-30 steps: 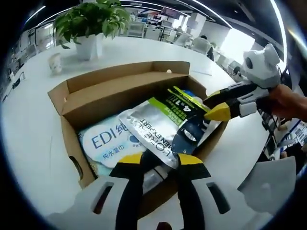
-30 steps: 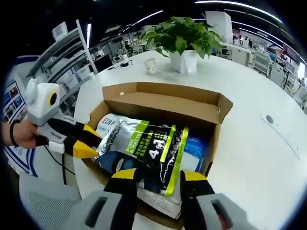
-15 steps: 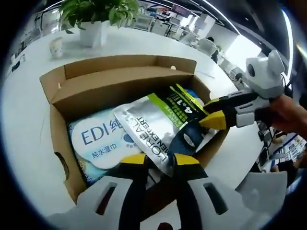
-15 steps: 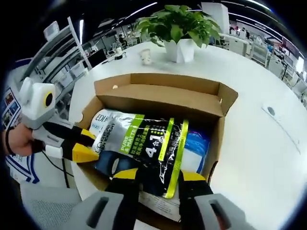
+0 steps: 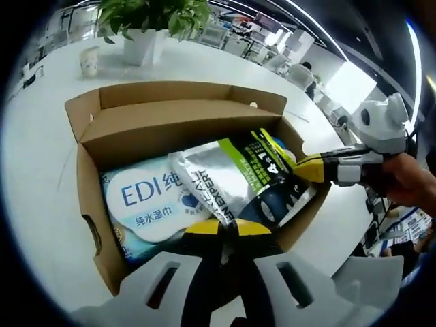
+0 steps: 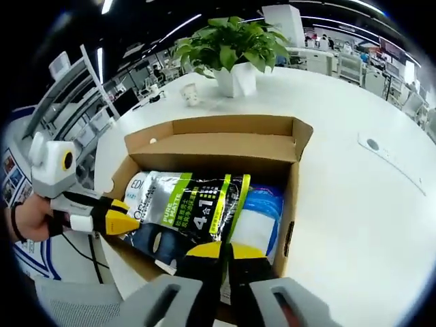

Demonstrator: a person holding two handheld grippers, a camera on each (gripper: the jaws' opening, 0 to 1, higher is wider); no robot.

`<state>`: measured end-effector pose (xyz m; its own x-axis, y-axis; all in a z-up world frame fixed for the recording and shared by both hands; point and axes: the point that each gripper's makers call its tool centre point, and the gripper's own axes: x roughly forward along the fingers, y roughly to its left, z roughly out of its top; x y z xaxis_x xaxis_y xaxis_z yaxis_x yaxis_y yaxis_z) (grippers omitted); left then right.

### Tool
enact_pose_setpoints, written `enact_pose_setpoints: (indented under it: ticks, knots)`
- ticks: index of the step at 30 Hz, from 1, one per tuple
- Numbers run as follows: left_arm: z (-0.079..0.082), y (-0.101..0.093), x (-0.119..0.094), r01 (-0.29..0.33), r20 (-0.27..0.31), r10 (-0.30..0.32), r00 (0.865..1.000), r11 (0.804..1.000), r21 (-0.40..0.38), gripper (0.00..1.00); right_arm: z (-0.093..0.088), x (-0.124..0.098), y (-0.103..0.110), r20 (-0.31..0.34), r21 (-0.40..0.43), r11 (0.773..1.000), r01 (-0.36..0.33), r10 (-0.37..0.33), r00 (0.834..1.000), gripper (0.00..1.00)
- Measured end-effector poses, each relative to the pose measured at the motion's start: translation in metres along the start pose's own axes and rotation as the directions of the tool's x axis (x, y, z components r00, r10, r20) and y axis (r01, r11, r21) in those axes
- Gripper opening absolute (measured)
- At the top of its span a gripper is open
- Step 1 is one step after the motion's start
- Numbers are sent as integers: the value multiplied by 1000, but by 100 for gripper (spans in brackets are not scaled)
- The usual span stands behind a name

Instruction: Operate the shoe box by opening the lid, removing the specified soft item, and placing it in the target area until the item is outside and the box remains undamaged.

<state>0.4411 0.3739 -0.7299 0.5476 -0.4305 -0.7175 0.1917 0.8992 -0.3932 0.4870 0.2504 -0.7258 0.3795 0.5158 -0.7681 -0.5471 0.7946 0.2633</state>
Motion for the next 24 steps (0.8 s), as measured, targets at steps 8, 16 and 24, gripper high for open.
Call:
enact_pose_setpoints:
  ticks: [8, 16, 24]
  knots:
    - [1, -2, -2, 0, 3, 0, 1000, 1000, 10, 2, -5, -5, 5, 4, 2, 1000, 1, -1, 1000, 0]
    - [8, -9, -9, 16, 20, -16, 1000, 1000, 20, 2, -5, -16, 5, 39, 10, 1000, 4, -4, 999, 0]
    - [21, -27, -12, 46, 37, -48, 998, 998, 49, 2, -6, -34, -3, 77, 38, 999, 12, -15, 997, 0]
